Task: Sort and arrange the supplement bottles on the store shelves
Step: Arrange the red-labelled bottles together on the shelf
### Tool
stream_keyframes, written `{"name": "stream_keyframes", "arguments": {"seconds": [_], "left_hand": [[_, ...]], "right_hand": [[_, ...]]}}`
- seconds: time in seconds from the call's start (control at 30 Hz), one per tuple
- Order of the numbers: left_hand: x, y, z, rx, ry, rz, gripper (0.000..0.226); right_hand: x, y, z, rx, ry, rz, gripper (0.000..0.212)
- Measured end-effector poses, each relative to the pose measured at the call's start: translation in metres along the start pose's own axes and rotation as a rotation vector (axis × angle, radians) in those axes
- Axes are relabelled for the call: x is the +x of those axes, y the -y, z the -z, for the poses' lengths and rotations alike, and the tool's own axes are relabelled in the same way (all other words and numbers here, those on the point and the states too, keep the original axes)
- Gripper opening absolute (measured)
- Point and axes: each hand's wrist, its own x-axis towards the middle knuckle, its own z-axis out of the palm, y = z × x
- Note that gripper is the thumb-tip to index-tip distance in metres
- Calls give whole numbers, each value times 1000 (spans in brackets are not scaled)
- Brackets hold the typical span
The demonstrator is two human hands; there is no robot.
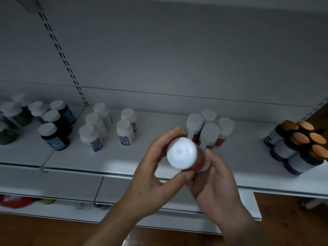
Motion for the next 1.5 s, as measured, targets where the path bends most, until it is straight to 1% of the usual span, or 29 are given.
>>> {"name": "stream_keyframes", "arguments": {"seconds": [0.07,0.13,0.23,0.33,0.4,0.47,0.53,0.67,0.73,0.8,0.87,0.93,1.0,1.07,1.13,1.2,1.23,1.3,1.4,1.43,1.5], "left_hand": [[0,3,6,-10,3,27,64],[1,4,9,-102,-10,102,58],[1,6,8,-221,-116,245,48],[-1,10,7,-174,-158,338,46],[-2,11,6,-192,-104,367,49],[-4,12,9,-179,-22,312,62],[-4,14,13,-154,19,263,62],[1,7,12,-209,-67,349,45],[2,7,10,-176,-90,394,39],[3,8,10,-168,-30,404,44],[3,11,11,-152,35,342,57],[4,12,11,-160,27,313,54],[6,10,10,-180,-3,334,46],[6,10,9,-153,-12,368,39],[6,11,9,-107,33,380,44],[5,13,9,-58,90,335,54],[5,14,9,-46,96,306,54],[5,15,9,-69,58,296,48],[6,14,9,-138,-40,359,40],[6,14,10,-133,-54,373,42],[5,14,10,-125,1,386,51]], "right_hand": [[2,2,1,-116,-49,90,42],[2,5,3,-241,-69,176,41],[-1,9,6,-473,-30,323,40],[-2,11,9,-623,-7,413,42],[-1,14,9,-618,-41,417,37],[2,15,10,-588,-83,382,31],[4,15,13,-609,-89,358,32],[1,18,16,-696,-18,406,39],[1,20,17,-703,-16,434,38],[2,21,17,-693,-32,455,34],[3,22,18,-683,-59,441,31],[2,23,19,-685,-59,427,33],[2,24,21,-691,-20,436,39],[3,24,22,-704,-12,438,37],[5,24,22,-692,-38,430,34],[7,23,22,-686,-68,412,39],[7,23,22,-686,-72,406,41],[6,22,23,-671,-40,399,41],[4,24,24,-678,10,418,43],[3,24,23,-678,8,424,42],[4,23,21,-646,-26,428,36]]}}
